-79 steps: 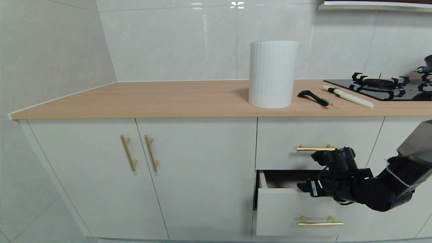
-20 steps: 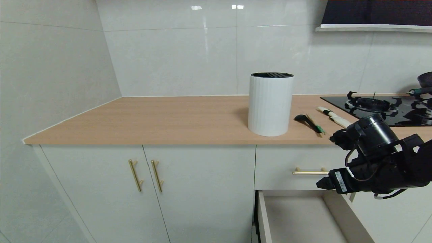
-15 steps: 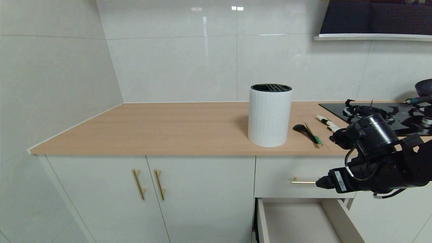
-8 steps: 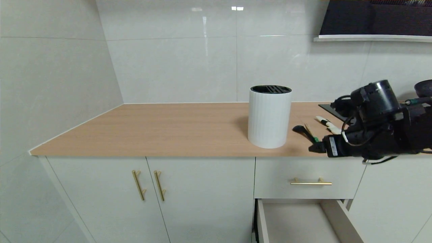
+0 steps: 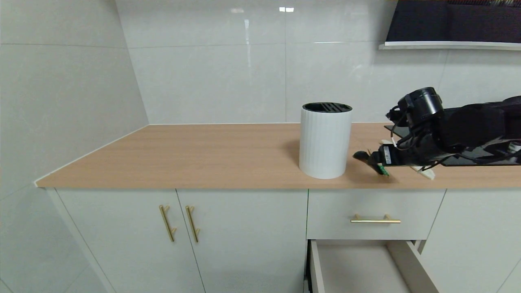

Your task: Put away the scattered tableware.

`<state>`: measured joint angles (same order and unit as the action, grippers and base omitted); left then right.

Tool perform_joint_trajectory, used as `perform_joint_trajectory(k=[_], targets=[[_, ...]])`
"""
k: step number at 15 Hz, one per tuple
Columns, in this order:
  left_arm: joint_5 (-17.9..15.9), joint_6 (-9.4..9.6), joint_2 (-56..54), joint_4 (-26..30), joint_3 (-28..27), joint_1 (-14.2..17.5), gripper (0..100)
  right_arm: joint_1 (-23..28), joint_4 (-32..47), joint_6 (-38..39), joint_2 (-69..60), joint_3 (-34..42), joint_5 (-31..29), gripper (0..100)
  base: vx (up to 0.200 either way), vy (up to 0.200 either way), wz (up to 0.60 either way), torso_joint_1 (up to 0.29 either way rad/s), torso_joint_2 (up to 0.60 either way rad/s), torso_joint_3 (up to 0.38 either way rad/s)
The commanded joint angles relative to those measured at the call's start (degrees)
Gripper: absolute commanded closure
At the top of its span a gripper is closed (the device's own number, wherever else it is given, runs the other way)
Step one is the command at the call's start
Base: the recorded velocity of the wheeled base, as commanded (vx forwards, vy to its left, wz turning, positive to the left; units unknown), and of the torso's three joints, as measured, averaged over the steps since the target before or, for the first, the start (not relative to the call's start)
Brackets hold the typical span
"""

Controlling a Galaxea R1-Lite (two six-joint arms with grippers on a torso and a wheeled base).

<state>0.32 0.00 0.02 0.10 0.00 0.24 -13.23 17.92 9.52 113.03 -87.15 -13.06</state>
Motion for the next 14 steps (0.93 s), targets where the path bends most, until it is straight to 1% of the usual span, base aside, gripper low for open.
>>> perform_joint_trajectory(k=[1, 7, 14], targets=[[0.03, 0.0, -0.02, -0.01, 0.0, 0.02, 0, 1.45, 0.01, -0.03, 5.09, -2.15, -0.04, 0, 0.0, 0.0, 0.0, 0.0, 0.0, 0.0], [0.03, 0.0, -0.02, -0.01, 0.0, 0.02, 0, 1.98, -0.08, 0.41, 8.26, -4.17, -0.13, 0, 0.0, 0.0, 0.0, 0.0, 0.0, 0.0], [0.03, 0.0, -0.02, -0.01, 0.0, 0.02, 0, 1.98, 0.01, 0.32, 9.22, -4.26, -0.13, 0, 0.0, 0.0, 0.0, 0.0, 0.0, 0.0]])
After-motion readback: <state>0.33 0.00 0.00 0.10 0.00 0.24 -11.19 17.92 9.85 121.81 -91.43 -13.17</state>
